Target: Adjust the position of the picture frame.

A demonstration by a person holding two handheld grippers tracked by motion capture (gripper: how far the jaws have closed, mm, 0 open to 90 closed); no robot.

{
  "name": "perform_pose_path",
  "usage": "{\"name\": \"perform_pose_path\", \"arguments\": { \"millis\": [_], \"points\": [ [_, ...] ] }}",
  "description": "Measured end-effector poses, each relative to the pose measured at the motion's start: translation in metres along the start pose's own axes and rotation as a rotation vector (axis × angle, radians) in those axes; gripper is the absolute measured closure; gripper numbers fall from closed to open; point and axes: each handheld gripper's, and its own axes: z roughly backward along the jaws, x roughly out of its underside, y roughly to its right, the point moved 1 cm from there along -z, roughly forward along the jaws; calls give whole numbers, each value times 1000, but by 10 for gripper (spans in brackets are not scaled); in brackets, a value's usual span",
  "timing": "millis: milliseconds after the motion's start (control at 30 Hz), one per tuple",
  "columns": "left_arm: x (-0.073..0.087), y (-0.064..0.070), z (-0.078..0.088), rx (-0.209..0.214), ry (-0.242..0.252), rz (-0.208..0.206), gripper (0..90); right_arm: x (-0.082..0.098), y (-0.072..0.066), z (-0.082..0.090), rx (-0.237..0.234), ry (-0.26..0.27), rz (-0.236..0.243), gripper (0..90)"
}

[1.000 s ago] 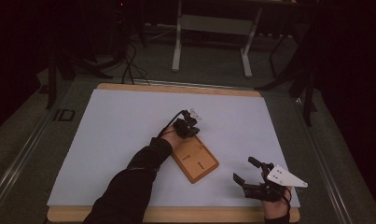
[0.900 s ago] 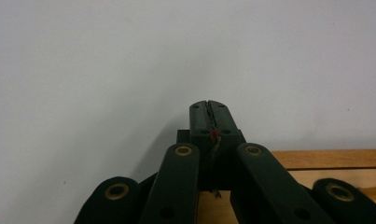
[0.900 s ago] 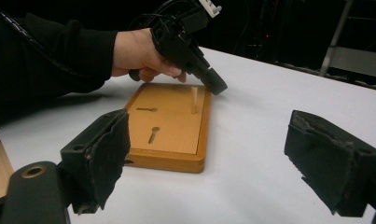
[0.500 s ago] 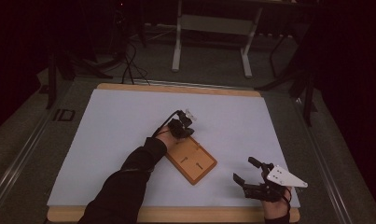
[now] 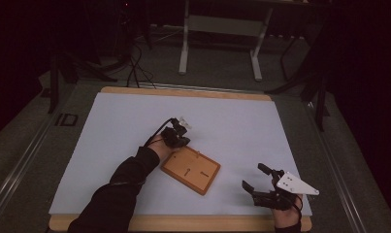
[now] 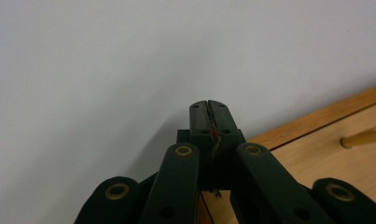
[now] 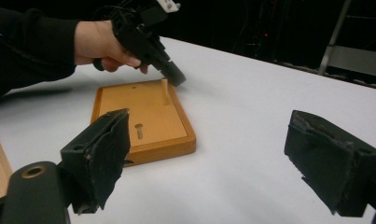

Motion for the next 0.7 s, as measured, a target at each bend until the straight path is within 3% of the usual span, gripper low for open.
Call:
{"name": "perform_pose_path", "arguments": {
  "millis": [300, 467, 700],
  "points": [
    [19, -2, 14, 20, -4, 20, 900, 0, -1, -2, -1, -9, -3, 139],
    [25, 1, 21, 15, -19, 0, 900, 1, -1, -2, 1, -9, -3, 139],
    [40, 2, 28, 40, -21, 1, 900, 1, -1, -2, -1, -9, -3, 139]
  ]
}}
